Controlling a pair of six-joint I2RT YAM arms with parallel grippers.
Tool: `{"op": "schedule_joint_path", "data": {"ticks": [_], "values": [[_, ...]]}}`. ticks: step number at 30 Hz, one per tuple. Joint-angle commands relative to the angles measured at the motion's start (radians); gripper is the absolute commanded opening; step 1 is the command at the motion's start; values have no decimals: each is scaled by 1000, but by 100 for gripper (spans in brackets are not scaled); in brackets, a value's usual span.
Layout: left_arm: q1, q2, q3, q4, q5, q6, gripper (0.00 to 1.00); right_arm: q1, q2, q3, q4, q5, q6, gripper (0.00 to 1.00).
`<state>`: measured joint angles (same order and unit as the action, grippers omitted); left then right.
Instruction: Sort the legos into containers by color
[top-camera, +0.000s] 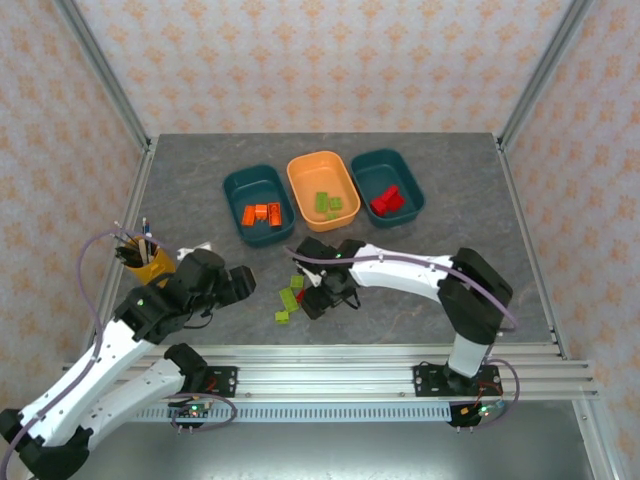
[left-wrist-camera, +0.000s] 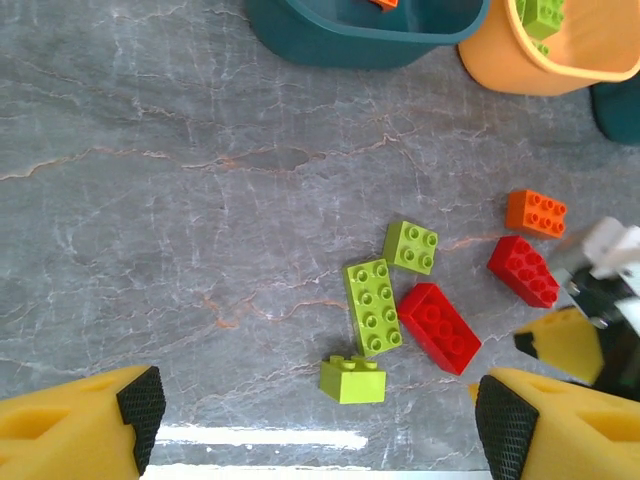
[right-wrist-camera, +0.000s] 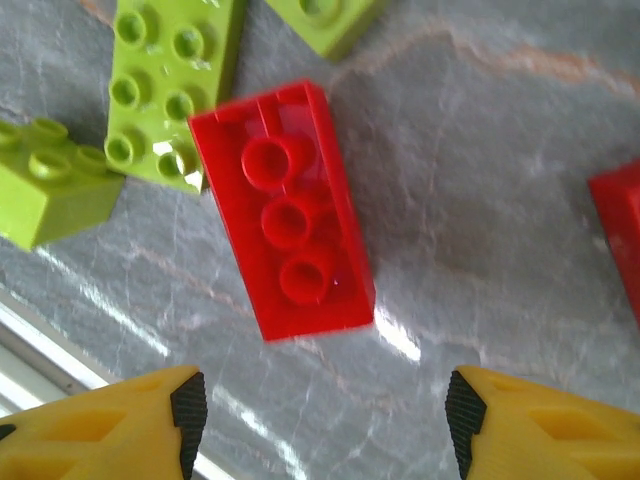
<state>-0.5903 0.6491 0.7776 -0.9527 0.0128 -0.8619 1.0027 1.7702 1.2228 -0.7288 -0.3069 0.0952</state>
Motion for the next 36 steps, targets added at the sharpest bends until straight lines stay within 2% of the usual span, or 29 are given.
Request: {"op": "schedule_joint_path", "data": {"ticks": [1, 8, 12, 19, 26, 31, 36], "values": [[-7, -75, -21, -80, -51, -46, 86, 7, 44, 68, 11, 15, -78, 67], [-8, -112, -21, -103, -57, -73, 86, 9, 138, 120, 7, 1, -105, 66], [-8, -109, -21, -88, -56, -77, 85, 10, 183, 147, 4, 13, -115, 62], [-8, -100, -22, -60, -45, -77, 85, 10, 211, 150, 14, 44, -97, 38], [-8, -51, -14, 22, -2, -49, 86, 1, 114, 109, 25, 90, -44, 29], [-14, 76, 67, 128, 40, -12, 85, -85, -39, 127, -18, 148, 39, 29], [-16, 268, 194, 243, 88, 25, 86, -278, -102, 224, -74, 199, 97, 27]]}}
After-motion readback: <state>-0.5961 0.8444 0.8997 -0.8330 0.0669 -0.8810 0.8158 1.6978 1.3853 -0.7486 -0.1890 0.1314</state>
